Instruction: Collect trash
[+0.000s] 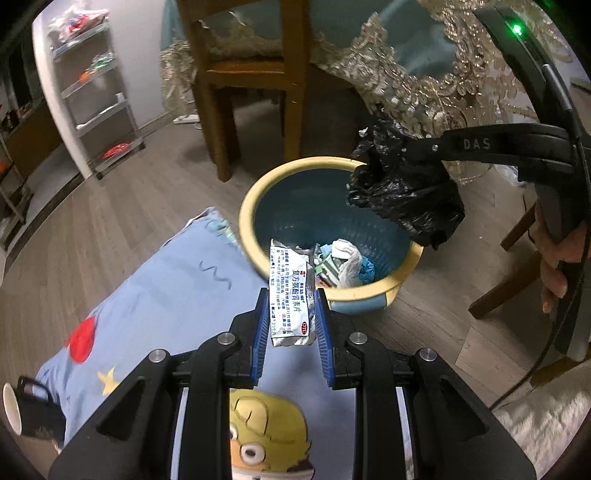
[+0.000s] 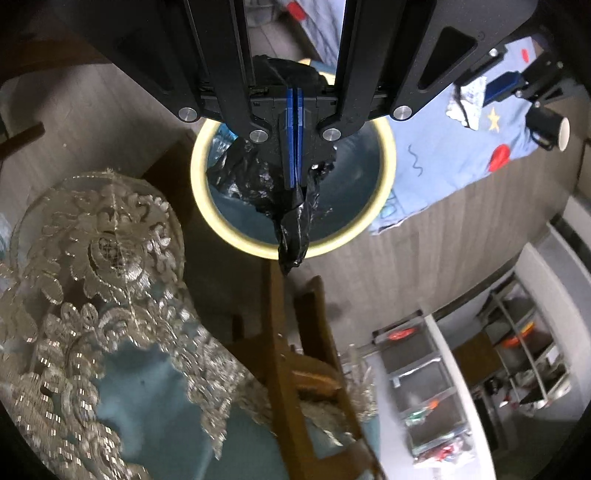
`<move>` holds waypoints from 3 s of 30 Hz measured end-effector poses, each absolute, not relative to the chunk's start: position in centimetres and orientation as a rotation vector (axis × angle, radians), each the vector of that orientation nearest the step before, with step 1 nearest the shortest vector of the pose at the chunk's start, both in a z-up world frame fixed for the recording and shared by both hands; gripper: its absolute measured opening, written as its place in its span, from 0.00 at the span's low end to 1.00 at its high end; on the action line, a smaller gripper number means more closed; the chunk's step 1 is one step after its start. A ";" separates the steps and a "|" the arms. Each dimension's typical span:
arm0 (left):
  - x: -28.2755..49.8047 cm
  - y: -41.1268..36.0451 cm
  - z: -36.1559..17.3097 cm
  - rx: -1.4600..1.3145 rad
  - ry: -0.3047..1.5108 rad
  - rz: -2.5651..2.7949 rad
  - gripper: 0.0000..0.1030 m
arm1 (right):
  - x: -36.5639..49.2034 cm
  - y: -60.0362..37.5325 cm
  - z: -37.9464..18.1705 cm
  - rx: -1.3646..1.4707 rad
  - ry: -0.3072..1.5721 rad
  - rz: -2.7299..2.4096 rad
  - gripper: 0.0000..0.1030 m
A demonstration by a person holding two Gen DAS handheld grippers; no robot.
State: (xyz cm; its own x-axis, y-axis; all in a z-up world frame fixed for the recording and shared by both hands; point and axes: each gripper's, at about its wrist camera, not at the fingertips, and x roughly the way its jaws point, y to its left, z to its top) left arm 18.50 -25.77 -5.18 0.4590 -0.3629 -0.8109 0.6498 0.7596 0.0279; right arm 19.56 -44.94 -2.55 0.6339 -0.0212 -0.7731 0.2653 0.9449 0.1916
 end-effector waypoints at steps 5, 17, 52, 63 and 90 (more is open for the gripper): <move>19.7 -28.4 -5.9 0.357 0.895 -0.678 0.22 | 20.4 -46.0 -3.7 0.300 0.898 -0.193 0.02; 22.4 -32.0 -6.2 0.340 0.836 -0.725 0.23 | 20.5 -48.1 -4.6 0.375 0.870 -0.231 0.03; 12.7 -20.3 1.3 0.144 0.749 -0.571 0.94 | 6.1 -43.2 1.2 0.372 0.784 -0.225 0.93; 13.0 -20.3 0.8 0.161 0.783 -0.517 0.94 | 6.2 -42.5 1.1 0.336 0.741 -0.246 0.93; 12.7 -20.0 0.8 0.207 0.765 -0.499 0.94 | 6.7 -41.7 1.1 0.308 0.752 -0.237 0.94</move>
State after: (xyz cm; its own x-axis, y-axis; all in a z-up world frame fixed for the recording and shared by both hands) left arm 12.71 -20.00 0.75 0.6128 -0.3553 -0.7058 0.5025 0.8645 0.0011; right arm 6.66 -41.69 1.05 0.7072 -0.1004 -0.6999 0.3183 0.9291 0.1883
